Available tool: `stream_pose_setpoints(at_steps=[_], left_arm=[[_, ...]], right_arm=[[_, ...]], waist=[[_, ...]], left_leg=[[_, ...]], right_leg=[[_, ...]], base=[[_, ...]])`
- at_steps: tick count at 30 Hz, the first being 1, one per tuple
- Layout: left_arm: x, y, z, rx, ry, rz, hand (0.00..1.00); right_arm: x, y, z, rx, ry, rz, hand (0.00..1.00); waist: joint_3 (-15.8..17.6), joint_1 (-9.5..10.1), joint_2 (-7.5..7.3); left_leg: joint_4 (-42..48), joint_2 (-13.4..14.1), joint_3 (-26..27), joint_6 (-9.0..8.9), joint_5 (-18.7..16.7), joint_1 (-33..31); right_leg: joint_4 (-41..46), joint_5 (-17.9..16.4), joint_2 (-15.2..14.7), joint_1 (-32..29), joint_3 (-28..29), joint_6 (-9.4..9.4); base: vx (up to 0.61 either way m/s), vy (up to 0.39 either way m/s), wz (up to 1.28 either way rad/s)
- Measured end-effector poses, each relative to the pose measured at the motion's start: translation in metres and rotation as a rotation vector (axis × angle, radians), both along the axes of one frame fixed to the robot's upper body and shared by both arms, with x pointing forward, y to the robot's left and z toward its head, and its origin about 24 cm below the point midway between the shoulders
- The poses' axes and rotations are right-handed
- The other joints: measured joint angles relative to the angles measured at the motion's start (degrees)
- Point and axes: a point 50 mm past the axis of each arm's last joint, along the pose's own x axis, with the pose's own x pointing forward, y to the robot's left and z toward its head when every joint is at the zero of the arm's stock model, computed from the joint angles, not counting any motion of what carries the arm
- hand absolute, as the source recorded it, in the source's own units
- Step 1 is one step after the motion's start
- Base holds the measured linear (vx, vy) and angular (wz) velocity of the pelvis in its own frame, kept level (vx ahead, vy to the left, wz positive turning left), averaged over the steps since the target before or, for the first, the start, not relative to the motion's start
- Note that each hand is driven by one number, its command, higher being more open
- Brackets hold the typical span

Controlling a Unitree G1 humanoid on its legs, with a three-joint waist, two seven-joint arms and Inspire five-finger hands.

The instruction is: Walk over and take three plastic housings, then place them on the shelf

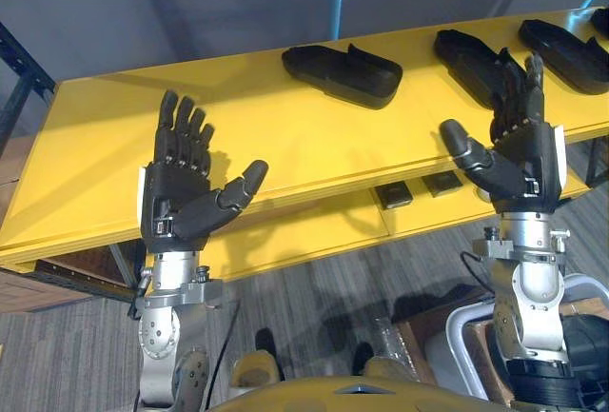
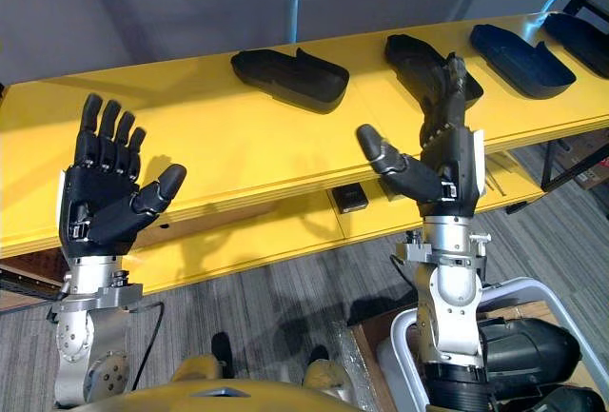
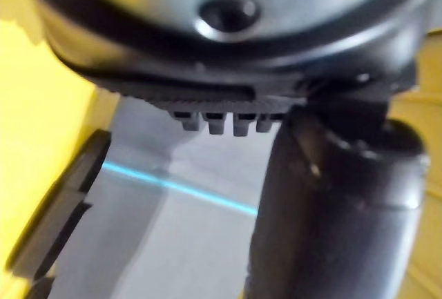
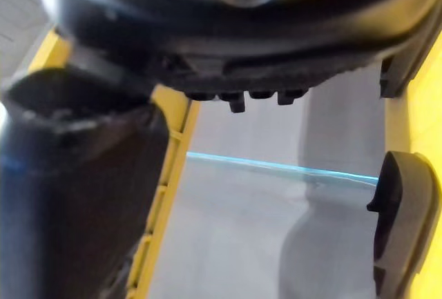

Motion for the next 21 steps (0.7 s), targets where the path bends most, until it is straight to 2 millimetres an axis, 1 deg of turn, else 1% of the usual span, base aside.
stream_pose_setpoints(at_steps=[1, 2, 3, 4, 5, 7, 9, 11, 12, 13, 14, 16, 17, 18, 19, 21], left_arm=[[0.001, -0.002, -0.003, -0.009, 0.022, -0.051, 1.00], [0.002, -0.006, -0.009, -0.017, 0.073, -0.150, 1.00], [0.001, -0.011, -0.016, -0.008, 0.112, -0.264, 1.00], [0.000, -0.013, -0.019, 0.011, 0.124, -0.315, 1.00], [-0.003, -0.020, -0.022, 0.037, 0.136, -0.402, 1.00], [-0.005, -0.025, -0.024, 0.057, 0.146, -0.444, 1.00], [-0.003, -0.021, -0.022, 0.060, 0.148, -0.382, 1.00], [-0.001, -0.006, -0.018, 0.069, 0.136, -0.239, 1.00], [-0.001, 0.005, -0.013, 0.086, 0.115, -0.143, 1.00], [-0.001, 0.010, -0.011, 0.085, 0.102, -0.100, 1.00], [-0.002, 0.021, -0.005, 0.094, 0.069, 0.012, 1.00], [-0.001, 0.027, 0.001, 0.115, 0.026, 0.099, 1.00], [-0.001, 0.028, 0.006, 0.137, -0.011, 0.146, 1.00], [-0.001, 0.027, 0.010, 0.158, -0.042, 0.176, 1.00], [0.000, 0.026, 0.012, 0.154, -0.054, 0.182, 1.00], [0.001, 0.021, 0.015, 0.141, -0.085, 0.205, 1.00]], right_arm=[[0.002, 0.001, 0.000, -0.004, 0.008, 0.004, 1.00], [0.005, 0.002, 0.001, -0.013, 0.026, 0.014, 1.00], [0.007, 0.002, 0.002, -0.023, 0.039, 0.027, 1.00], [0.008, 0.002, 0.001, -0.028, 0.045, 0.032, 1.00], [0.010, 0.003, 0.000, -0.030, 0.057, 0.039, 1.00], [0.015, 0.004, -0.002, -0.032, 0.087, 0.048, 1.00], [0.019, 0.000, -0.007, -0.062, 0.130, 0.040, 1.00], [0.020, -0.004, -0.010, -0.141, 0.165, 0.012, 1.00], [0.021, -0.005, -0.010, -0.234, 0.175, -0.026, 1.00], [0.022, -0.006, -0.009, -0.287, 0.178, -0.043, 1.00], [0.027, -0.005, -0.006, -0.410, 0.174, -0.080, 1.00], [0.038, -0.003, -0.003, -0.526, 0.166, -0.116, 1.00], [0.047, 0.000, 0.002, -0.603, 0.156, -0.128, 1.00], [0.056, 0.005, 0.007, -0.661, 0.144, -0.124, 1.00], [0.060, 0.008, 0.009, -0.690, 0.136, -0.121, 1.00], [0.075, 0.021, 0.017, -0.784, 0.116, -0.100, 1.00]], waist=[[-0.1, 0.01, -0.02], [-0.1, 0.03, -0.06], [-0.1, 0.05, -0.07], [-0.2, 0.00, -0.04], [-0.2, -0.18, -0.06], [-0.3, -0.28, -0.05], [-0.5, -0.34, 0.11], [-0.6, -0.37, 0.20], [-0.7, -0.33, 0.20], [-0.8, -0.20, 0.22], [-0.9, -0.04, 0.23], [-1.0, 0.23, 0.01], [-1.2, 0.71, -0.27], [-1.3, 1.52, -0.51], [-1.3, 1.73, -0.61], [-1.4, 2.68, -0.89]], left_leg=[[-0.2, -0.1, 0.0, 0.08, 0.1, 0.0], [-0.3, -0.4, 0.0, 0.17, 0.1, 0.0], [-0.6, -0.8, 0.0, 0.32, 0.2, 0.0], [-0.9, -0.9, 0.0, 0.44, 0.4, 0.0], [-1.3, -1.1, 0.0, 0.62, 0.5, 0.0], [-1.3, -1.2, 0.2, 0.73, 0.7, 0.3], [-1.7, -1.3, 0.3, 0.77, 0.7, 1.0], [-2.4, -1.4, 0.0, 0.77, 1.0, 2.0], [-2.7, -1.5, -0.3, 0.77, 1.2, 2.0], [-3.1, -1.6, -0.4, 0.79, 1.5, 2.0], [-4.0, -1.8, -0.9, 0.89, 2.0, 2.0], [-5.0, -2.0, -1.6, 0.89, 2.9, 2.0], [-5.8, -2.0, -2.0, 0.87, 3.5, 2.0], [-6.3, -2.0, -2.2, 0.93, 4.0, 2.0], [-6.4, -2.0, -2.3, 0.88, 4.1, 1.9], [-6.9, -2.1, -3.0, 0.72, 4.5, 2.0]], right_leg=[[-0.1, 0.1, -0.2, 0.0, -0.1, 0.12], [-0.5, 0.2, -0.3, 0.0, -0.1, 0.33], [-0.9, 0.4, -0.5, 0.1, -0.2, 0.49], [-0.9, 0.4, -0.6, 0.0, -0.3, 0.52], [-1.0, 0.5, -0.7, 0.0, -0.4, 0.61], [-1.0, 0.6, -0.8, 0.1, -0.4, 0.70], [-1.0, 0.7, -0.9, 1.1, -0.5, 0.72], [-1.2, 0.7, -0.9, 2.0, -0.9, 0.73], [-1.5, 0.7, -0.9, 2.3, -1.3, 0.75], [-1.6, 0.7, -0.9, 2.3, -1.4, 0.79], [-1.7, 0.9, -0.9, 2.2, -1.9, 0.90], [-1.8, 1.0, -0.9, 2.2, -2.6, 0.88], [-1.8, 1.0, -0.8, 2.1, -3.0, 0.86], [-1.8, 1.1, -0.7, 2.0, -3.1, 0.84], [-1.8, 1.2, -0.7, 2.0, -3.3, 0.80], [-1.8, 1.2, -0.7, 1.9, -4.0, 0.79]], base=[[0.01, 0.065, 0.05], [0.01, 0.042, 0.03], [0.01, 0.046, 0.03], [0.02, 0.031, 0.04], [0.00, 0.000, 0.00], [0.01, 0.005, -0.02], [0.03, 0.007, -0.02], [0.01, 0.001, 0.07], [-0.02, -0.003, 0.11], [-0.04, 0.000, 0.18], [-0.04, 0.006, 0.17], [-0.05, 0.011, 0.22], [-0.07, 0.016, 0.20], [-0.06, 0.013, 0.14], [-0.05, 0.009, 0.13], [-0.06, 0.010, 0.14]])
